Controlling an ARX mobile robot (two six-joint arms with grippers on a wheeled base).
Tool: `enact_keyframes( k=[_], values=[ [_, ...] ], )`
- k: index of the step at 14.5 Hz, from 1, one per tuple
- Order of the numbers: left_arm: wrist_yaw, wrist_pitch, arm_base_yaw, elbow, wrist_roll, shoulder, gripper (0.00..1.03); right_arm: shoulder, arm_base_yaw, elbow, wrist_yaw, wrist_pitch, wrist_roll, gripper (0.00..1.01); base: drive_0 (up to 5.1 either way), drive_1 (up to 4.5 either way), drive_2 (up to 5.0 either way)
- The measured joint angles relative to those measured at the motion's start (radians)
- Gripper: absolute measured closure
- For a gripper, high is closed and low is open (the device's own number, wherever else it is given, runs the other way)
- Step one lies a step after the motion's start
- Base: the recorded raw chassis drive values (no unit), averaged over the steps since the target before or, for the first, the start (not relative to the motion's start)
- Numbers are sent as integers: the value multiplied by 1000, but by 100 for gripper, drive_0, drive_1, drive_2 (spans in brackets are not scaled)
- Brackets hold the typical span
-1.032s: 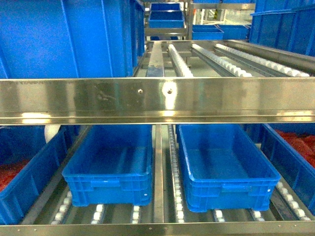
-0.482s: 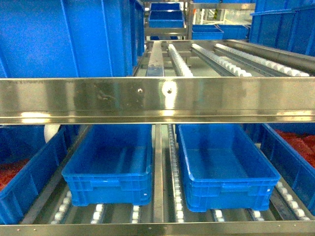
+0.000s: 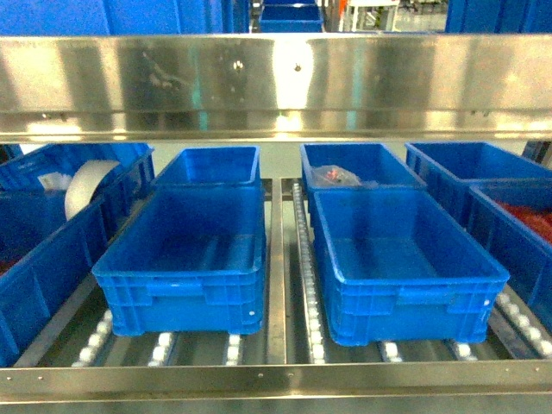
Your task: Sort blue parts and orange caps into right shelf containers
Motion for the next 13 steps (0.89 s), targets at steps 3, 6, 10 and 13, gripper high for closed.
enact_keyframes(
  k=[3, 6, 10, 13],
  values=[
    [0, 1, 0, 0, 0, 0, 60, 0, 0, 0, 1, 0, 2, 57, 0, 0, 0],
    [0, 0, 0, 0, 0, 0, 60, 0, 0, 0, 0, 0, 7, 57, 0, 0, 0],
    [0, 0, 0, 0, 0, 0, 60, 0, 0, 0, 1, 0, 7, 57, 0, 0, 0],
    [-1, 0, 0, 0, 0, 0, 60, 0, 0, 0, 1, 0, 8, 57, 0, 0, 0]
  ],
)
